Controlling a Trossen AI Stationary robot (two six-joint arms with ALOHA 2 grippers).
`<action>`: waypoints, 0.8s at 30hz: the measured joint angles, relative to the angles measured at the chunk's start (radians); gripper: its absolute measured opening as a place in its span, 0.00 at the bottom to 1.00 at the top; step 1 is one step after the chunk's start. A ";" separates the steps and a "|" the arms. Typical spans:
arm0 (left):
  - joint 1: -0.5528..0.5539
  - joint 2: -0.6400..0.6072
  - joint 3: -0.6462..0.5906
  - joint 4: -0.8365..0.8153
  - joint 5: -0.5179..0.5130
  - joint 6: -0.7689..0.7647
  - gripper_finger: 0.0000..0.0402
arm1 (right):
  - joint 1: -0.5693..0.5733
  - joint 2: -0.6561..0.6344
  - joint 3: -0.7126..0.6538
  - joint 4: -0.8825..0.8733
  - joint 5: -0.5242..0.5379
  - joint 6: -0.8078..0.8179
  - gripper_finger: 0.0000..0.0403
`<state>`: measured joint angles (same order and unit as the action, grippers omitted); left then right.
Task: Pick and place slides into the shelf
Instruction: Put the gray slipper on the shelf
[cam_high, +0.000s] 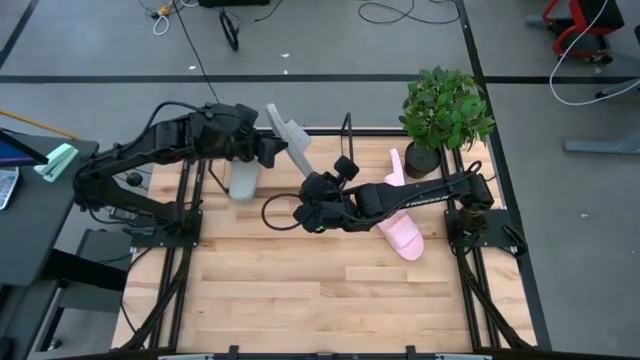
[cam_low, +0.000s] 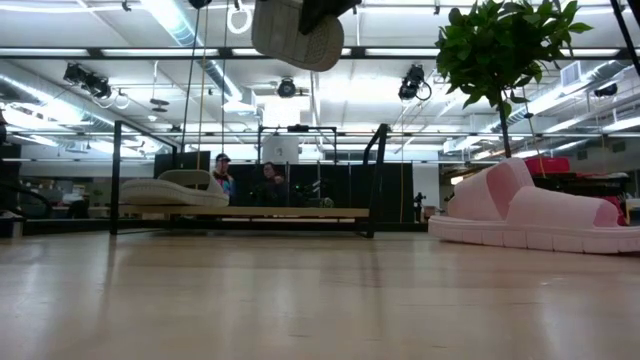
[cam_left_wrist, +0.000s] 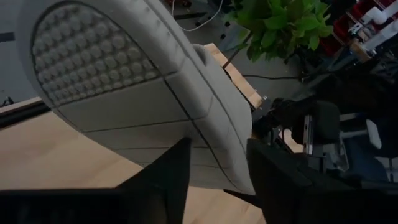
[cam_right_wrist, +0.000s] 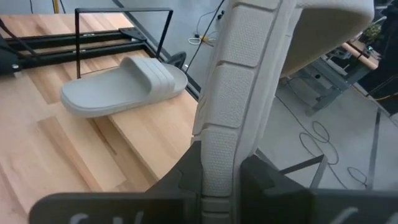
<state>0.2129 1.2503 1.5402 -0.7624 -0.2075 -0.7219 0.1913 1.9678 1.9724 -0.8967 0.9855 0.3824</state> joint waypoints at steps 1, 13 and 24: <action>0.008 0.000 0.000 0.001 0.007 0.000 0.44 | 0.000 0.000 0.000 0.000 0.000 -0.009 0.14; 0.008 0.047 -0.001 0.075 0.041 -0.052 0.66 | 0.001 0.000 -0.042 -0.002 -0.012 -0.127 0.14; 0.014 0.139 0.002 0.047 0.070 0.025 0.80 | 0.008 0.003 -0.087 -0.015 -0.014 -0.280 0.13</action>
<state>0.2268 1.3896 1.5421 -0.7152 -0.1377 -0.6973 0.1995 1.9709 1.8858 -0.9118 0.9714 0.1021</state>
